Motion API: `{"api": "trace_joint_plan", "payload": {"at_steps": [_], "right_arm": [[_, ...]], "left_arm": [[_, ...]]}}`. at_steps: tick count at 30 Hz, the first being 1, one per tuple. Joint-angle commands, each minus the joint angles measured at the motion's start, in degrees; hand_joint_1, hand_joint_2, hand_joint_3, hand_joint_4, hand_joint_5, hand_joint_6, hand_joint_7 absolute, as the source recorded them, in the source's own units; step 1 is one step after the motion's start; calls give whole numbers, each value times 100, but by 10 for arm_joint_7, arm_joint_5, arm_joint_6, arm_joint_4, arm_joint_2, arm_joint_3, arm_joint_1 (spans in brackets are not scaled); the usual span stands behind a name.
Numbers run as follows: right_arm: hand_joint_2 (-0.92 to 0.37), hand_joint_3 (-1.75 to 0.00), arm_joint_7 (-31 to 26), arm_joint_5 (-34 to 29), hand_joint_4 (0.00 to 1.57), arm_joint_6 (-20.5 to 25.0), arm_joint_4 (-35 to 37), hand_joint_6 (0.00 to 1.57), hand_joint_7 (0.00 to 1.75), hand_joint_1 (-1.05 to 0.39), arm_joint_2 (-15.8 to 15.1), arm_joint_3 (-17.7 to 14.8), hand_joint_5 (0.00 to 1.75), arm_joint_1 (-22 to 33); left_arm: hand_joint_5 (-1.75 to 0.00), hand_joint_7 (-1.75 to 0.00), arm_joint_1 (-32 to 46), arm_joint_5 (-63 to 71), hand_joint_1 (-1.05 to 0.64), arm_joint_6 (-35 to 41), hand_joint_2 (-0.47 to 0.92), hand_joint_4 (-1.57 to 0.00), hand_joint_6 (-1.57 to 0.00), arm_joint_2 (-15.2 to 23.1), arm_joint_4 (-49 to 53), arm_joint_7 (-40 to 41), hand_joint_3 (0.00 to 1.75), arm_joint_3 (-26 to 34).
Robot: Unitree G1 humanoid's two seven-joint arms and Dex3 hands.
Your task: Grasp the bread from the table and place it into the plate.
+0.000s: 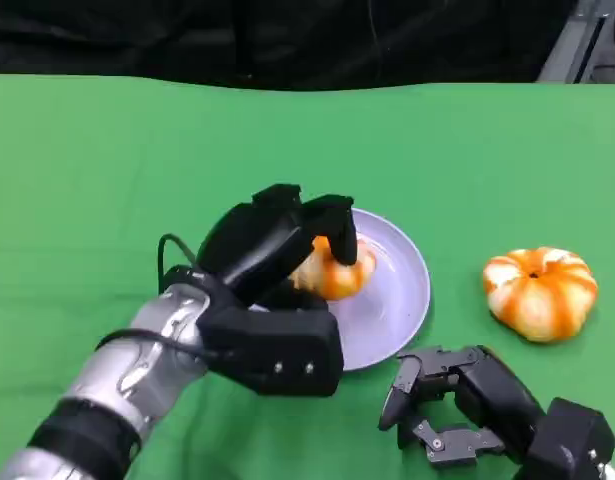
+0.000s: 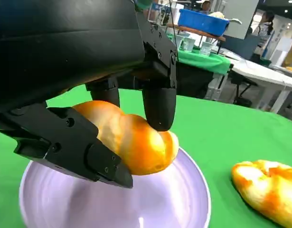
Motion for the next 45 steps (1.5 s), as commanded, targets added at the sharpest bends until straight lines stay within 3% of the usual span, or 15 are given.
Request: {"api": "trace_joint_plan", "payload": {"at_steps": [1,11,18,30,37,45], "right_arm": [[-64,-97,1,2,98,7,-7,100,101,17,-6,-3,138,3],[-54,-109,-24,-20,99,-10,-8,102,101,14,-8,2,138,5],[-52,-115,-19,-14,99,-7,-12,103,103,16,-5,2,138,9],[-52,-113,-19,-16,99,-14,-16,101,105,18,-9,1,138,15],[-52,-114,-14,-11,98,-19,-11,100,105,19,-6,0,137,15],[-52,-112,-24,-23,99,-19,-13,100,104,17,-8,3,132,15]], "left_arm": [[-175,-170,-37,2,-8,-13,82,-51,-41,-7,48,16,0,-7],[-175,-167,-93,-6,-7,-36,80,-53,-49,-31,159,31,0,-13],[-175,-170,-107,-8,-5,-40,80,-50,-43,-34,185,29,0,-15],[-174,-152,-134,-8,-9,-41,83,-43,-47,-45,264,17,1,-24],[-173,-153,-137,-23,-8,-55,83,-42,-46,-53,295,0,0,-22],[-163,-142,-143,-36,-10,-60,85,-43,-50,-57,316,-20,1,-21]]}}
